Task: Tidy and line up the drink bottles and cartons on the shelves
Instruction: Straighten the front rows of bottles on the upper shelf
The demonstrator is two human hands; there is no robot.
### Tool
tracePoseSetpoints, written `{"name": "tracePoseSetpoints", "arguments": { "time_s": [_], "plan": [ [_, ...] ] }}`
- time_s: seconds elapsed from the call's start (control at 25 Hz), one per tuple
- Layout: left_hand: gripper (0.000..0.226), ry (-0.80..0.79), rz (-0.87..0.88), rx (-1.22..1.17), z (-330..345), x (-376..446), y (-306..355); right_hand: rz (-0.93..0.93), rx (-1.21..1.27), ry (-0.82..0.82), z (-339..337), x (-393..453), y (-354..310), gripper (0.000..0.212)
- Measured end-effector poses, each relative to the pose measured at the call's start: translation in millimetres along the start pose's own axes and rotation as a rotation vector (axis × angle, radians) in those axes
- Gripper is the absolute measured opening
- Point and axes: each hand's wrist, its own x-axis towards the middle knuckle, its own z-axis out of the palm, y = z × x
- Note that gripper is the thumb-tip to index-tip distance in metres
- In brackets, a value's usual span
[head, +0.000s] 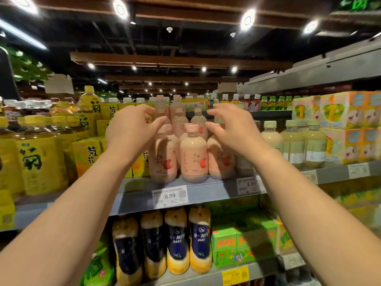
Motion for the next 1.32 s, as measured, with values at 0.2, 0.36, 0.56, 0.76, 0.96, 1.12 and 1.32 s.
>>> {"name": "tracePoseSetpoints", "arguments": {
  "time_s": [0.2, 0.36, 0.56, 0.76, 0.96, 1.12, 1.32],
  "plan": [
    [0.082, -0.343, -0.11, -0.103, 24, -8, -20, -0.026, 0.039, -0.126, 17, 7, -33, 0.04],
    [0.071, -0.444, -0.126, -0.237, 18, -7, -20, 0.028, 0.124, -0.148, 22, -1, -30, 0.051],
    [0.077, -0.439, -0.153, -0.321, 12, -16, -19, 0.017, 0.127, -0.161, 21, 0, -26, 0.066],
    [0.082, -0.431, -0.216, -0.303, 8, -18, -16, 0.005, 0.177, -0.168, 23, 2, -21, 0.067],
    [0.077, -0.395, -0.255, -0.212, 9, -20, -7, -0.018, 0.192, -0.161, 26, 0, -18, 0.066],
    [0.08, -0.328, -0.262, -0.129, 12, -28, 1, -0.027, 0.241, -0.153, 24, -1, -15, 0.067],
    [0.079, -0.306, -0.243, -0.093, 9, -34, 4, -0.055, 0.238, -0.176, 21, -1, -15, 0.064]
  ]
}}
